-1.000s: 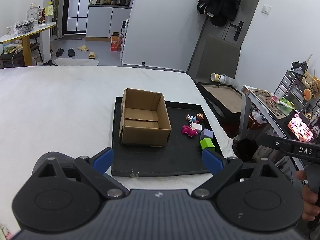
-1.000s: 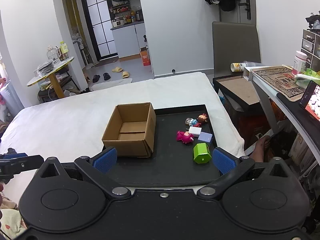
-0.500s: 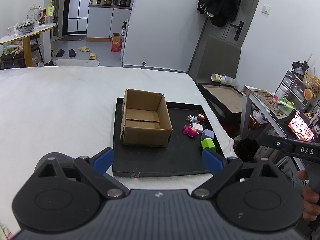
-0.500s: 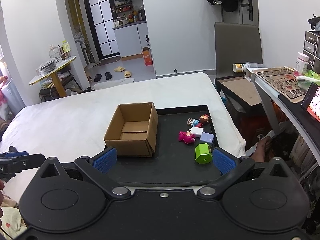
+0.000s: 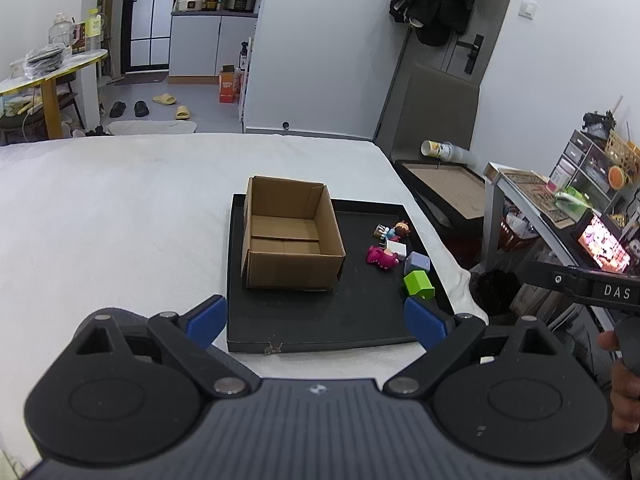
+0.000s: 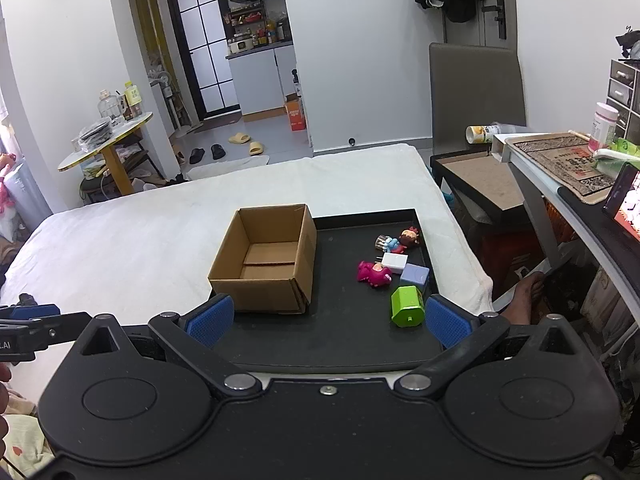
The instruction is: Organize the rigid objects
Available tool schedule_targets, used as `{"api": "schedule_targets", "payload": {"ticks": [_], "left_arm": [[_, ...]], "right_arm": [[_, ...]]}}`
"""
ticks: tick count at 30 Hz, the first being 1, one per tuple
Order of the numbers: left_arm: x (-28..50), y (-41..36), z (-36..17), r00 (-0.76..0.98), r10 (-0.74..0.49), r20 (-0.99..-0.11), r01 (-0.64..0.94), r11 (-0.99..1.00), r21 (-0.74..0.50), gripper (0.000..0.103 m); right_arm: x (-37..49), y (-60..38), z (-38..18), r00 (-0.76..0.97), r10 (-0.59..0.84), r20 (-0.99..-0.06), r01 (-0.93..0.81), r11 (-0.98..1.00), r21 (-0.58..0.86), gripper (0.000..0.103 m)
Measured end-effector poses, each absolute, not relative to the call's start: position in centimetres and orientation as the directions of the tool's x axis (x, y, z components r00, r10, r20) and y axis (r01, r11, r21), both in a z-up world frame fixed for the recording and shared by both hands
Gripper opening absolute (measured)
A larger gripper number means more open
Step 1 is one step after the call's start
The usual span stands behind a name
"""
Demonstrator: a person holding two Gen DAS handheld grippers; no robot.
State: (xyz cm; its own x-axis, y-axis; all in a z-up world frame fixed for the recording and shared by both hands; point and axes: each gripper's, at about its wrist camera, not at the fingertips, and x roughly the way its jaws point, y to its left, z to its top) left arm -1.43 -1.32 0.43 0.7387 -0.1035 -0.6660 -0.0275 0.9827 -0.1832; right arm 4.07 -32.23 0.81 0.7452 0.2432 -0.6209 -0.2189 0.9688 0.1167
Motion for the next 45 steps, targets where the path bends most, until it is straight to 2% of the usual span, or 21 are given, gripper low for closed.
{"api": "schedule_targets", "payload": {"ticks": [18,30,45], "left_arm": [[1.6,-0.6,-1.1,0.727,-0.085,-0.681,-0.036,0.986,-0.161,0.095],[4.7,1.1,-2.8,0.726,-0.06,-0.685,-0.117,0.971,-0.209,0.093],[7.9,3.1,-5.5,0.685,-0.017,-0.728,-0.219,0.949,-0.228,0.091]], "right_arm": [[5.4,-32.6,-1.0,0.733,0.266,-0.626,-0.217,0.964,0.156,0.103],[7.3,-32.8,-2.2,0.748,0.268,-0.607,-0.215,0.963,0.161,0.103],[10.8,-34.0,-5.6,0.724,0.246,-0.645,-0.162,0.969,0.187,0.102]]}}
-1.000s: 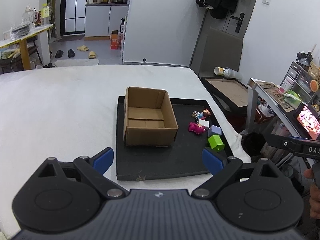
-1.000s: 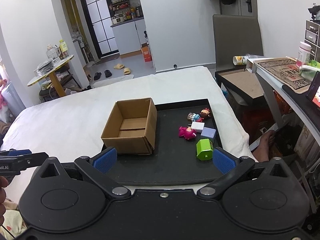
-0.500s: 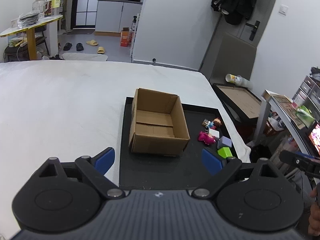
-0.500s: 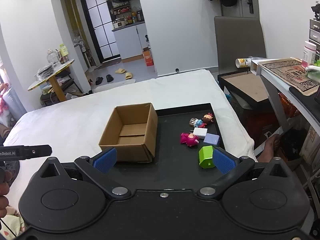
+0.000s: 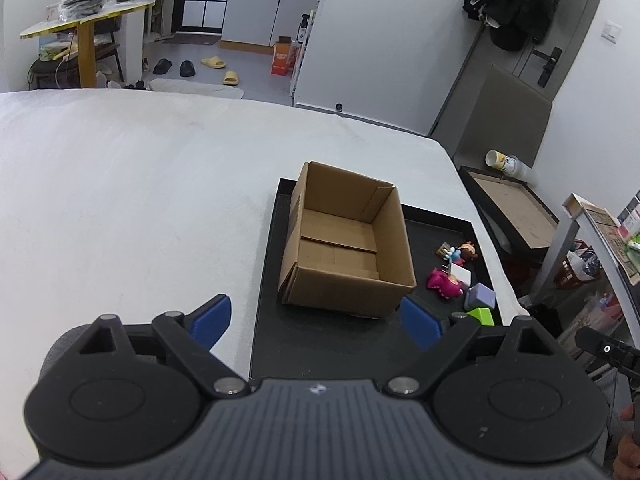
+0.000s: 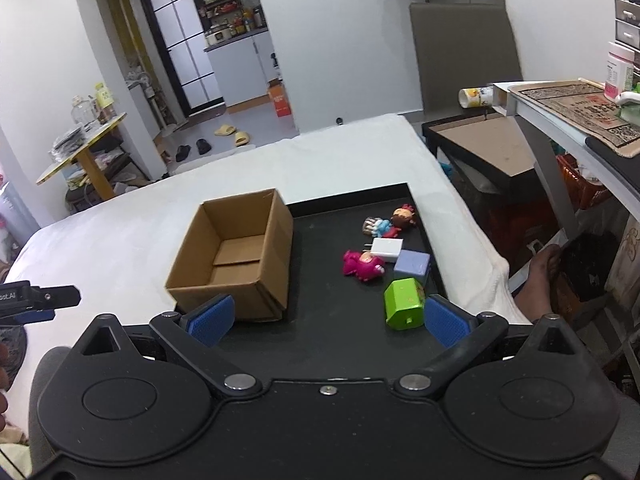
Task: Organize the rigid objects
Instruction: 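Lower the right gripper onto the green house block and close it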
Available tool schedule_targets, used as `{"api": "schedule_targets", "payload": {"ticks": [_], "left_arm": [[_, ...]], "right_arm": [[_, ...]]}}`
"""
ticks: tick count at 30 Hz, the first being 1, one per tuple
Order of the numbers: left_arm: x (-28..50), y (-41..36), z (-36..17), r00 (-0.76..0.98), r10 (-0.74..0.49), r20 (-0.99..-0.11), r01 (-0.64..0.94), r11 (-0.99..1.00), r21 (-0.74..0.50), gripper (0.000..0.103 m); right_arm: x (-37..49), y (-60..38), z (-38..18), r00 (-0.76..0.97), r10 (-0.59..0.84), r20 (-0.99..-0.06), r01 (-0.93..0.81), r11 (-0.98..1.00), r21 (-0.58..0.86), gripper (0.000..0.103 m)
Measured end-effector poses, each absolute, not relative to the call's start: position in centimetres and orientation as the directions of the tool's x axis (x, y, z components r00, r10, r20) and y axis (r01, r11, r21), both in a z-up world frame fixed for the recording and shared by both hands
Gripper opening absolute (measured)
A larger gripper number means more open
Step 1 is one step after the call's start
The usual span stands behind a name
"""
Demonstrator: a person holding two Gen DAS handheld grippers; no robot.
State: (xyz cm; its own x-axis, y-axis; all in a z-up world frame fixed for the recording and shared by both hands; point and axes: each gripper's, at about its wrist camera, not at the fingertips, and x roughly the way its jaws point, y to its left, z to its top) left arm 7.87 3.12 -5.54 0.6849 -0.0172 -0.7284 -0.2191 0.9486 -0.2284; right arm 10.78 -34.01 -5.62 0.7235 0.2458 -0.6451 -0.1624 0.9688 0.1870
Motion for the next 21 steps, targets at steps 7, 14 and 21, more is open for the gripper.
{"api": "schedule_targets", "payload": {"ticks": [7,14,21], "left_arm": [[9.5,4.1,-6.8,0.666,-0.011,-0.746,-0.254,0.937,-0.24,0.085],[11.3,4.8,-7.9,0.64,-0.013,-0.768,-0.29,0.922,-0.258,0.076],[12.7,5.0,-8.8,0.625,-0.022,-0.781,-0.312,0.909,-0.275,0.071]], "right_arm": [[12.2,-34.4,-6.9,0.709,0.243,-0.662,-0.141,0.969,0.205,0.102],[13.7,-35.1,-8.3,0.688,0.215,-0.693,-0.078,0.972,0.224,0.102],[15.4,-35.0,-9.3,0.658,0.183,-0.731,-0.051,0.979,0.2,0.1]]}}
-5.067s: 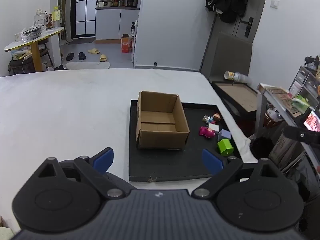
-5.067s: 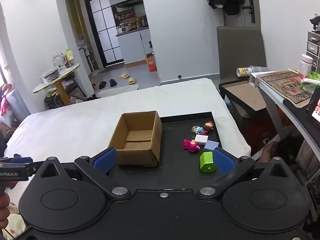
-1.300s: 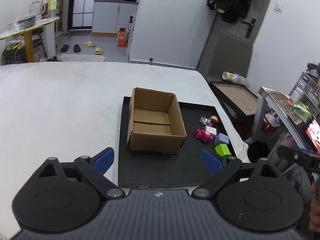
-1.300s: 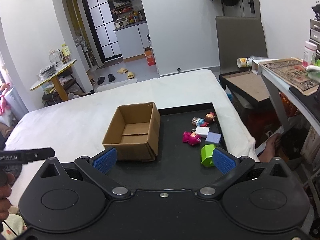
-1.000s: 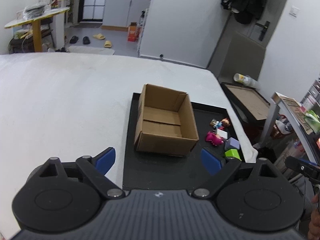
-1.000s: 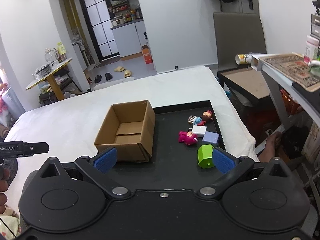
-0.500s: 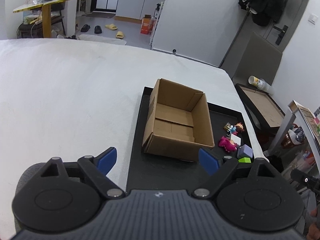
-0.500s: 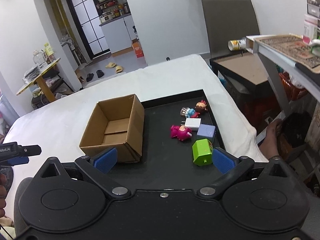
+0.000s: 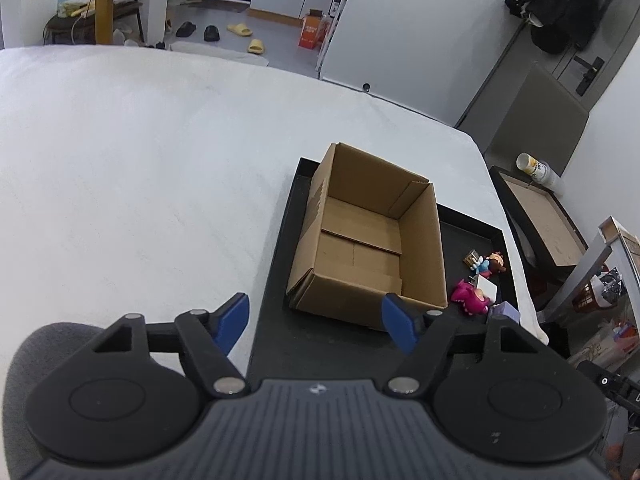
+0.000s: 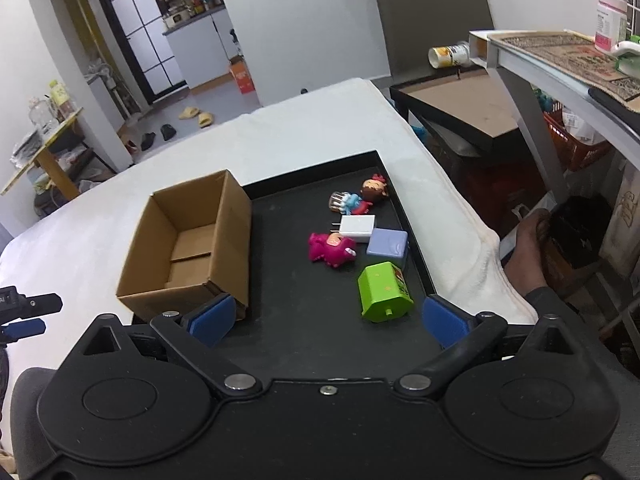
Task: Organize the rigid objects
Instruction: 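Lower the right gripper onto the green house block and close it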
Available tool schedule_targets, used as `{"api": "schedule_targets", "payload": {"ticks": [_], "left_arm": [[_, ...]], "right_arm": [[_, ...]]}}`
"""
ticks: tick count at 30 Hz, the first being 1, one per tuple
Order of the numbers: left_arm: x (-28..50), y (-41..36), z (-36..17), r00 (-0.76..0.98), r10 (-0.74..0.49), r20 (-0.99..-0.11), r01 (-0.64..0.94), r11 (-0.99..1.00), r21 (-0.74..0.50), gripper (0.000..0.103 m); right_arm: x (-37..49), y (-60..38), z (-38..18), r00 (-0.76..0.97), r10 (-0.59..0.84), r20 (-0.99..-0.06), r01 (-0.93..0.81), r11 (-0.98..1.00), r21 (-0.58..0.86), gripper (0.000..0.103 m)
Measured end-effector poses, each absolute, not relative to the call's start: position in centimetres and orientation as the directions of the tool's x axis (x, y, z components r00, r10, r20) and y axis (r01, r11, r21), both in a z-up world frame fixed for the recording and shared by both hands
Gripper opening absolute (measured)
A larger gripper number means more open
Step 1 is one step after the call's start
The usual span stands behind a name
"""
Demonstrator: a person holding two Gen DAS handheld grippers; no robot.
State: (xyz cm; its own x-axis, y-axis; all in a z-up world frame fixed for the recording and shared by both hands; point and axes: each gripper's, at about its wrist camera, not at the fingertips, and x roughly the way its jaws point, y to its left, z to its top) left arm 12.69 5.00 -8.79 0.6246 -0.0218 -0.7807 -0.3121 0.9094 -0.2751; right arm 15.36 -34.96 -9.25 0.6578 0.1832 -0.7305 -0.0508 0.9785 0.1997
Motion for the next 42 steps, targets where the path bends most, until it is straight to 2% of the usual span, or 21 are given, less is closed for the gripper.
{"api": "schedule_targets", "payload": {"ticks": [10,15,17,26,33,37,42], "left_arm": [[15.4,5.2,-10.8,0.584,-0.022,-0.811,-0.354,0.893,-0.278,0.055],[16.9,5.4,-12.2,0.561,-0.029,-0.827,-0.374,0.883,-0.284,0.043],[17.6,5.4,-12.8,0.554,-0.033,-0.832,-0.378,0.88,-0.287,0.04],[20.5,5.5,-14.9,0.513,-0.006,-0.859,-0.399,0.884,-0.244,0.031],[21.9,5.7,-16.4,0.488,0.002,-0.873,-0.412,0.882,-0.229,0.03],[22.6,5.9,-17.3,0.479,0.017,-0.878,-0.424,0.88,-0.214,0.03],[22.7,6.3,-18.2,0.473,0.008,-0.881,-0.441,0.868,-0.23,0.017]], "right_arm": [[18.2,-35.6,-11.3,0.62,0.144,-0.772,-0.014,0.985,0.173,0.089],[19.7,-36.0,-12.9,0.58,0.164,-0.798,-0.004,0.98,0.198,0.073],[20.2,-35.9,-13.5,0.57,0.162,-0.806,-0.002,0.981,0.196,0.072],[23.1,-35.9,-16.2,0.52,0.152,-0.84,0.02,0.982,0.19,0.06],[25.2,-36.2,-18.1,0.491,0.154,-0.857,0.036,0.98,0.197,0.051],[25.8,-36.0,-19.4,0.471,0.148,-0.87,0.035,0.982,0.186,0.05],[26.2,-36.2,-20.4,0.464,0.138,-0.875,0.038,0.984,0.175,0.045]]}}
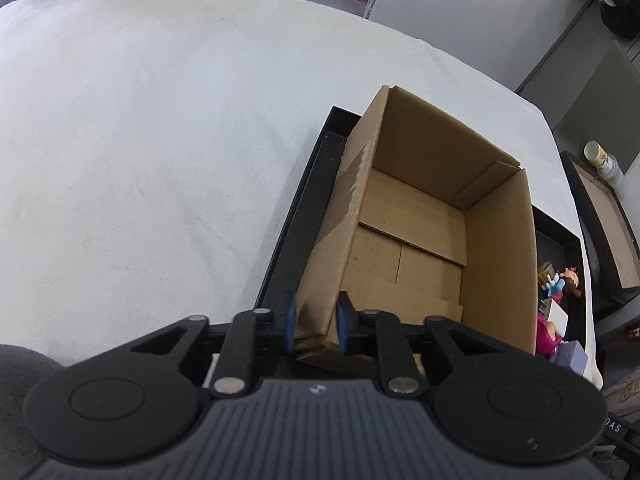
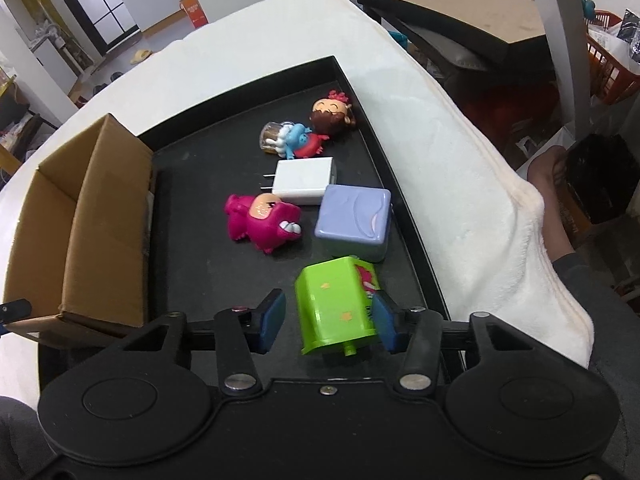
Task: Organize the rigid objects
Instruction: 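Lower the right gripper onto the green house block and close it, then lift the green block with the right gripper and carry it over the box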
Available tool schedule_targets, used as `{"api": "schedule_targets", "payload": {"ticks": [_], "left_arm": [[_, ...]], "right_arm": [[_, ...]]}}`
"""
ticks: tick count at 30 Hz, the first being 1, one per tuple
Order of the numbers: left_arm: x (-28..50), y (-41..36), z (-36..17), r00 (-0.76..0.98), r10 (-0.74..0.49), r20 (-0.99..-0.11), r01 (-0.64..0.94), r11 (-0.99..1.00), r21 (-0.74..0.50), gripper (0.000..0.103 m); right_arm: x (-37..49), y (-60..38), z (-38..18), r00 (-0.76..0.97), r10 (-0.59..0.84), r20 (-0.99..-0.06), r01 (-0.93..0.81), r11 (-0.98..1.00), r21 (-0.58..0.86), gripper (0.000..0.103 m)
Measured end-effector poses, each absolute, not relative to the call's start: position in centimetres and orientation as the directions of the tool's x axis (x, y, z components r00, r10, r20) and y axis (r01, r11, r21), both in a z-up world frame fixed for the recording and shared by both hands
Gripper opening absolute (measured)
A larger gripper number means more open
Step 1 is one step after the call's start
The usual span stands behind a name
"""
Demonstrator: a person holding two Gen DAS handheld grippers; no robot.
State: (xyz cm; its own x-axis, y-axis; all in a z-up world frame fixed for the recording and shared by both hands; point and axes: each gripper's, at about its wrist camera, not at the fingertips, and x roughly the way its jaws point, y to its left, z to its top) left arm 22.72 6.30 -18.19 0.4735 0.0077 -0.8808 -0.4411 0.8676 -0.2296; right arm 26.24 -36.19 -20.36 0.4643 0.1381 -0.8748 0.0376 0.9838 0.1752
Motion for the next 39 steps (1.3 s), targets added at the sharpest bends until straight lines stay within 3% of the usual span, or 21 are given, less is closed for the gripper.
{"api": "schedule_targets", "payload": {"ticks": [10,18,24,39], "left_arm": [[22.7,6.0,-18.6,0.482,0.034,-0.876,-0.437,0.875,-0.207,0.016],[23.4,5.4,-19.0,0.467,0.051,-0.883,-0.411,0.896,-0.166,0.015],[22.9,5.5,-19.0,0.471,0.042,-0.881,-0.41,0.895,-0.177,0.015],[22.9,5.8,-19.0,0.471,0.035,-0.881,-0.432,0.88,-0.197,0.015]], "right_arm": [[27.3,-36.2,-21.5,0.443,0.216,-0.87,0.019,0.968,0.25,0.047],[28.1,-37.7,-23.7,0.372,0.379,-0.847,0.139,0.88,0.454,0.047],[27.0,-38.4,-23.5,0.373,0.415,-0.83,0.191,0.841,0.506,0.047],[26.4,-36.5,-19.0,0.434,0.433,-0.79,0.135,0.836,0.533,0.047]]}}
